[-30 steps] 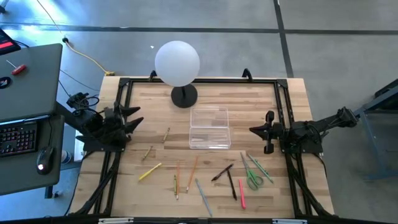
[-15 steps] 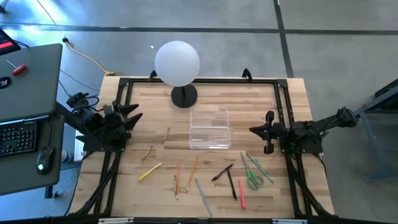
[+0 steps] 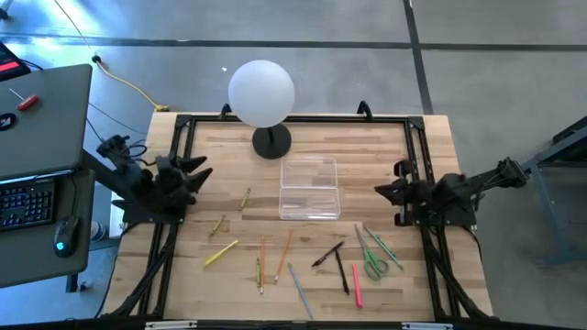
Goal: Pick & place school supplies into a supply box
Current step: Put the green crayon into the transparent supply box
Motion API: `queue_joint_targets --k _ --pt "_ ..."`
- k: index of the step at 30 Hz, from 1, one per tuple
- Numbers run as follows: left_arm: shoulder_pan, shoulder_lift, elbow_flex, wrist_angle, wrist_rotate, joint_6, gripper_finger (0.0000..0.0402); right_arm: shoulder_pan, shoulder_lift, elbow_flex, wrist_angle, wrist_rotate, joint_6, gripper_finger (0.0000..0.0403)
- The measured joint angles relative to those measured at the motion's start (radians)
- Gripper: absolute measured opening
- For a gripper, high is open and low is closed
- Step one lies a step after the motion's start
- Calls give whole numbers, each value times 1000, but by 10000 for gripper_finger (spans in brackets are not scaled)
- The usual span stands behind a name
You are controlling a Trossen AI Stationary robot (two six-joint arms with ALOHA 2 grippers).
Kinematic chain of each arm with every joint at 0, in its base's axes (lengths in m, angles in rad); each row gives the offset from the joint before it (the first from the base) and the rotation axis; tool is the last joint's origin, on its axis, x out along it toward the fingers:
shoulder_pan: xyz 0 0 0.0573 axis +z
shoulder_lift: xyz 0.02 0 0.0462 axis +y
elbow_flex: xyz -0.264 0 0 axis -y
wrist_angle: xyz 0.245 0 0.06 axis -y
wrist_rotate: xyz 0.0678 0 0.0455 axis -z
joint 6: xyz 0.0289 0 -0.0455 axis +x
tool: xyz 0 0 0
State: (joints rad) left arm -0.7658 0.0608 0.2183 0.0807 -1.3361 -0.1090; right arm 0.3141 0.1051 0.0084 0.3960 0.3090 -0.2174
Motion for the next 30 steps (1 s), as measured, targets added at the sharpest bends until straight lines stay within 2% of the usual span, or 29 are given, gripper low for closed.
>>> queue_joint_targets --k 3,7,16,21,30 --pt "0 22 0 -63 -49 -61 287 0 0 0 18 -35 -51 0" --pt "0 30 0 -85 -31 -162 287 0 0 0 6 -29 -76 0" --pt "0 30 0 -83 -37 -150 287 0 0 0 23 -57 -111 0" --pt "0 30 0 -83 11 -151 287 0 0 0 55 5 -126 0" --pt "0 38 0 -82 -17 -150 287 0 0 0 134 29 -194 0"
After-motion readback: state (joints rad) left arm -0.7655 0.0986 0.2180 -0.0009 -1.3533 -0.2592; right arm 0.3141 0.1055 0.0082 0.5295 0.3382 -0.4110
